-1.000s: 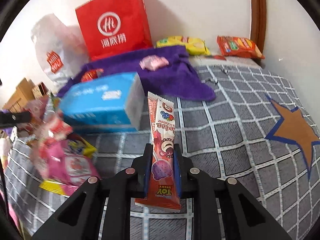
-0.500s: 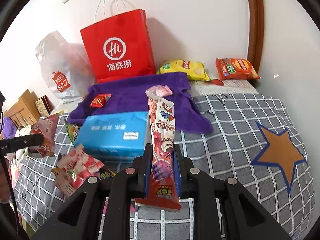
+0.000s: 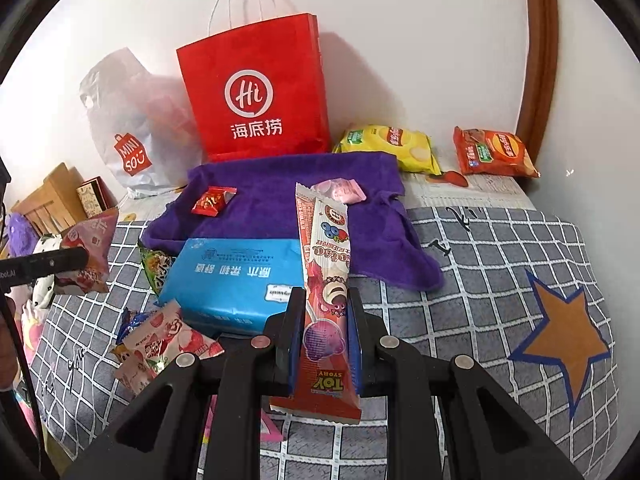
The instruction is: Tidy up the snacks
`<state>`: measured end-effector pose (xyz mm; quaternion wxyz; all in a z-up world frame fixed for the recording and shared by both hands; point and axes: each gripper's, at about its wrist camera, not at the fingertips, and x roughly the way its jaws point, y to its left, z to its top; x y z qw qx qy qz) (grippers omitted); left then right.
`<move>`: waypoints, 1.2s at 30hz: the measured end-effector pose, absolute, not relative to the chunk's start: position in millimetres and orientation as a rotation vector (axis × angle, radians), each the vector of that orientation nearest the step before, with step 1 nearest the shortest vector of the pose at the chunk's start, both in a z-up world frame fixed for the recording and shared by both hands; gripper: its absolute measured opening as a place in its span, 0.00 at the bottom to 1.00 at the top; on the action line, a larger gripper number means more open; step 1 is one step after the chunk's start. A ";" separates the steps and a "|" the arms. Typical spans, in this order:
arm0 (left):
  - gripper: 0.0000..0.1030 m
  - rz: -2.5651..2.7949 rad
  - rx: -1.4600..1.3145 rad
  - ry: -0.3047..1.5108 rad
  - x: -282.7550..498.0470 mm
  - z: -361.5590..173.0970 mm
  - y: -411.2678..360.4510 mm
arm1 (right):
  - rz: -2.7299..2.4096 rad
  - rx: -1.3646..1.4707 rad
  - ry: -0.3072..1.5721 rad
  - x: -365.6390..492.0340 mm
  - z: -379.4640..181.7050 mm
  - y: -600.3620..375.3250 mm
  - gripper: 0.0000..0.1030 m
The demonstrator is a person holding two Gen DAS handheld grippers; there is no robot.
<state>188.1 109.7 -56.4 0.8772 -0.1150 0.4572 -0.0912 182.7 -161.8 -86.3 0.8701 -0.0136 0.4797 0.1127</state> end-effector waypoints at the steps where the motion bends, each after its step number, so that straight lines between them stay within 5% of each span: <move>1: 0.42 -0.191 -0.243 0.953 190.4 -56.1 110.5 | 0.237 -0.028 1.004 184.7 -86.6 -161.2 0.19; 36: 0.42 -0.180 -0.204 0.929 317.3 -34.1 94.6 | 0.243 -0.022 0.961 332.5 -77.8 -133.1 0.19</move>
